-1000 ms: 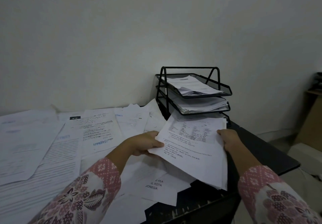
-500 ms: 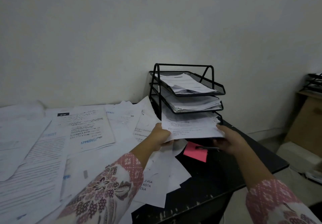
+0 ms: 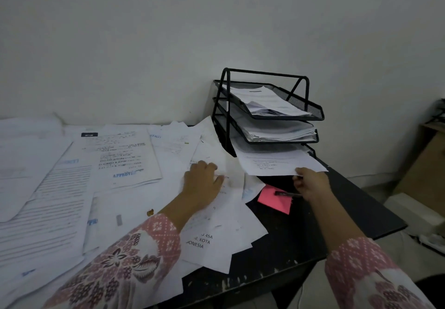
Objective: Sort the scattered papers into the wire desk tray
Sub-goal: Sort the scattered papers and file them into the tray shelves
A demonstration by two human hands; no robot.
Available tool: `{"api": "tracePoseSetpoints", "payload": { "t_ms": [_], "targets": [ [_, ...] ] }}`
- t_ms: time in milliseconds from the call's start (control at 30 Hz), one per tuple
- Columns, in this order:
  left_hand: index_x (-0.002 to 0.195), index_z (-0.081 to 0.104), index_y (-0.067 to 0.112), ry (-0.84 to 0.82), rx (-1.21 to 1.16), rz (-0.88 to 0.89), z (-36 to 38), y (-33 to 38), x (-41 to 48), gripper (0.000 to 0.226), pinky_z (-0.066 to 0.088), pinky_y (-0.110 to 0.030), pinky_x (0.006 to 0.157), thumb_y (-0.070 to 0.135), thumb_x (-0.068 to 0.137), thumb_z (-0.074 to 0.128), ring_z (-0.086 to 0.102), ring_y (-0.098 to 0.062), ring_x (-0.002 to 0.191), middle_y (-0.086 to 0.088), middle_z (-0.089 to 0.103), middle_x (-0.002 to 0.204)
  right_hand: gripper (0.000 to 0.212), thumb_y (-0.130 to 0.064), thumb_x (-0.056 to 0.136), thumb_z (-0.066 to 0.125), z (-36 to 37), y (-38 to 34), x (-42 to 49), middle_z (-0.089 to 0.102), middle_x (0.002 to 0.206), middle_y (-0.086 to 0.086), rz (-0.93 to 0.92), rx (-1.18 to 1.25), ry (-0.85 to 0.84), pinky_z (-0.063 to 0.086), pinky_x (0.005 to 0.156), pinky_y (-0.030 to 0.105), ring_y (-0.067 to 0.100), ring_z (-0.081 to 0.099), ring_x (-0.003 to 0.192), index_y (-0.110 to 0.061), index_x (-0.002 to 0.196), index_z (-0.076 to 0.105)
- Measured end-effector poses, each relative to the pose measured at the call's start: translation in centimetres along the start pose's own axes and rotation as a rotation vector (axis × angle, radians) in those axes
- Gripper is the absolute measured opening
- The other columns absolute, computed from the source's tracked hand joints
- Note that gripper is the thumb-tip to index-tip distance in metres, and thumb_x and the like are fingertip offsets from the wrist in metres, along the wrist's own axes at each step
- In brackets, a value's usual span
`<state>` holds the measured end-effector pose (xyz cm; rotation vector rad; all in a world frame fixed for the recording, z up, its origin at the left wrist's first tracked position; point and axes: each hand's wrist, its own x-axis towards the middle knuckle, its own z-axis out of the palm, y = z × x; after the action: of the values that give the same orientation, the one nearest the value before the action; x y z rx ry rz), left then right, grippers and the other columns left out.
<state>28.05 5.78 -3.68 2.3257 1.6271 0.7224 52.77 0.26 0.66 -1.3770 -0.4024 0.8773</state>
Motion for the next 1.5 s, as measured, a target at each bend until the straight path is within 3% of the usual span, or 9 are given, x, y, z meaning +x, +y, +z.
{"api": "tracePoseSetpoints", "payload": {
  "t_ms": [133, 267, 567, 733, 933, 1033, 1200, 1367, 1500],
  "targets": [
    [0.131, 0.049, 0.024, -0.007, 0.188, 0.090, 1.1, -2.6, -1.2, 0.057, 0.021, -0.041, 0.110, 0.052, 0.086, 0.029, 0.037, -0.023, 0.127, -0.002, 0.044, 0.137, 0.018, 0.002, 0.091, 0.044, 1.1, -0.4, 2.0, 0.041, 0.062, 0.008, -0.073, -0.101, 0.064, 0.022, 0.031, 0.010, 0.007, 0.034, 0.033, -0.012, 0.100, 0.036],
    [0.131, 0.048, 0.025, 0.024, 0.184, 0.099, 1.4, -2.9, -1.2, 0.055, 0.018, -0.041, 0.110, 0.051, 0.086, 0.030, 0.036, -0.022, 0.127, -0.001, 0.042, 0.137, 0.026, 0.003, 0.093, 0.047, 2.6, -1.1, 3.5, 0.045, 0.071, 0.007, -0.085, 0.029, 0.073, 0.029, 0.032, 0.011, 0.012, 0.040, 0.051, -0.013, 0.076, 0.036],
    [0.130, 0.050, 0.023, 0.080, 0.145, 0.111, 1.8, -3.2, -1.2, 0.049, 0.018, -0.038, 0.109, 0.047, 0.089, 0.038, 0.038, -0.021, 0.124, 0.000, 0.044, 0.133, 0.015, 0.009, 0.091, 0.046, 5.1, -1.2, 5.8, 0.047, 0.104, 0.018, -0.088, 0.035, 0.141, 0.049, 0.039, 0.017, 0.015, 0.054, 0.051, -0.004, 0.095, 0.040],
    [0.130, 0.049, 0.024, 0.088, 0.167, 0.113, 1.9, -3.2, -1.1, 0.049, 0.018, -0.036, 0.108, 0.048, 0.090, 0.035, 0.037, -0.019, 0.124, 0.002, 0.043, 0.133, 0.027, 0.007, 0.087, 0.054, 5.4, -1.0, 6.8, 0.051, 0.101, 0.019, -0.133, -0.133, 0.179, 0.048, 0.037, 0.021, 0.018, 0.056, 0.055, -0.009, 0.072, 0.038],
    [0.129, 0.049, 0.026, 0.096, 0.123, 0.101, 1.6, -3.1, -1.2, 0.044, 0.016, -0.034, 0.109, 0.047, 0.091, 0.041, 0.036, -0.017, 0.124, 0.004, 0.043, 0.133, 0.030, -0.004, 0.086, 0.061, 5.5, -0.3, 5.3, 0.057, 0.082, 0.009, -0.145, -0.212, 0.243, 0.047, 0.042, 0.015, 0.013, 0.057, 0.062, 0.001, 0.113, 0.049],
    [0.128, 0.051, 0.027, 0.083, 0.034, 0.076, 1.4, -3.2, -1.0, 0.042, 0.015, -0.034, 0.111, 0.044, 0.090, 0.049, 0.035, -0.016, 0.126, 0.005, 0.043, 0.132, 0.050, -0.010, 0.082, 0.065, 6.1, 0.9, 3.7, 0.056, 0.121, 0.016, -0.161, -0.283, 0.310, 0.051, 0.063, 0.027, 0.028, 0.065, 0.087, 0.004, 0.127, 0.046],
    [0.110, 0.065, 0.020, 0.034, -0.290, 0.018, 0.6, -3.7, -0.8, 0.026, 0.033, -0.027, 0.103, 0.025, 0.085, 0.062, 0.052, -0.014, 0.114, 0.005, 0.058, 0.117, 0.048, -0.004, 0.088, 0.059, 7.9, 2.9, -1.2, 0.052, 0.123, 0.018, -0.340, -0.409, 0.144, 0.054, 0.088, 0.040, 0.029, 0.061, 0.100, -0.002, 0.133, 0.043],
    [0.107, 0.064, 0.017, -0.045, -0.864, -0.137, -4.1, -4.7, -1.4, 0.021, 0.043, -0.010, 0.079, 0.007, 0.094, 0.050, 0.056, -0.009, 0.102, 0.006, 0.061, 0.108, 0.021, -0.008, 0.088, 0.057, 11.4, 4.6, -6.1, 0.061, 0.099, 0.012, -0.488, -0.501, -0.124, 0.054, 0.083, 0.043, 0.031, 0.063, 0.092, -0.012, 0.108, 0.058],
    [0.100, 0.063, 0.019, 0.022, -0.939, -0.147, -8.7, -8.2, -2.9, 0.024, 0.049, -0.028, 0.090, 0.003, 0.095, 0.046, 0.060, -0.010, 0.103, 0.005, 0.066, 0.104, 0.008, -0.013, 0.089, 0.058, 14.7, 6.2, -8.6, 0.060, 0.087, 0.006, -0.499, -0.610, -0.316, 0.051, 0.071, 0.034, 0.030, 0.064, 0.086, -0.014, 0.097, 0.058]
  ]
}}
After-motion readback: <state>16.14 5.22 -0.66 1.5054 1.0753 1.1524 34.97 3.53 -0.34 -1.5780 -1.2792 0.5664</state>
